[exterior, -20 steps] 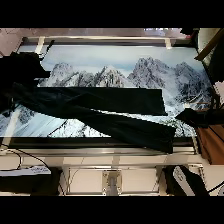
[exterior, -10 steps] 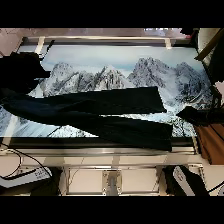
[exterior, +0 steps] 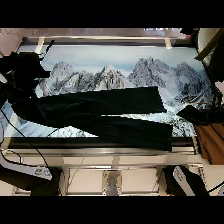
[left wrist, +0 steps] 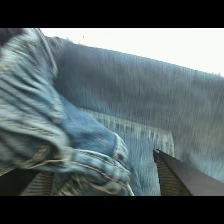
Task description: Fold the clothes and pants, and hang the long-sleeved shirts on hangers.
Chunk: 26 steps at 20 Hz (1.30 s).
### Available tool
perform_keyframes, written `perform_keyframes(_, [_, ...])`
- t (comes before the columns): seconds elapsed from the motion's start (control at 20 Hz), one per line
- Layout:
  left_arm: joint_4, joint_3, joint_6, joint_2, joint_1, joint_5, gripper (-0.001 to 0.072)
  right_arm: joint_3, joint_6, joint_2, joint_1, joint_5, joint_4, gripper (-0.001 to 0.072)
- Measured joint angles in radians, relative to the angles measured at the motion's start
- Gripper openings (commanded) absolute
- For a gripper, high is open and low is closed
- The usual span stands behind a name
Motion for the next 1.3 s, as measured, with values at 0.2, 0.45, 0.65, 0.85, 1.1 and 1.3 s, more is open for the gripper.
perform_keyframes(0.2, [0.039, -0.017, -0.018, 0.102, 0.111, 0.055, 0.0704, 0.0, 0.0, 0.0, 0.0, 0.031, 0.0, 0.0403])
perform_keyframes(0.45, [0.01, -0.187, 0.003, 0.247, 0.375, 0.072, 0.0692, 0.0, 0.0, 0.0, 0.0, 0.021, 0.001, 0.0403])
perform_keyframes(0.65, [-0.275, -0.415, 0.194, 0.265, 0.552, 0.16, 0.06, 0.0, 0.007, 0.0, 0.0, -0.001, 0.003, 0.0403])
perform_keyframes(0.85, [-0.617, -0.521, 0.417, 0.207, 0.62, 0.239, 0.0599, 0.0, 0.024, 0.0, 0.0, 0.015, 0.005, 0.0403])
perform_keyframes(1.1, [-0.963, -0.554, 0.634, 0.154, 0.623, 0.258, 0.0598, 0.0, 0.048, 0.0, 0.0, 0.027, 0.006, 0.0403])
perform_keyframes(1.3, [-1.059, -0.559, 0.689, 0.111, 0.608, 0.272, 0.0486, 0.0, 0.059, 0.0, 0.0, 0.029, 0.007, 0.0403])
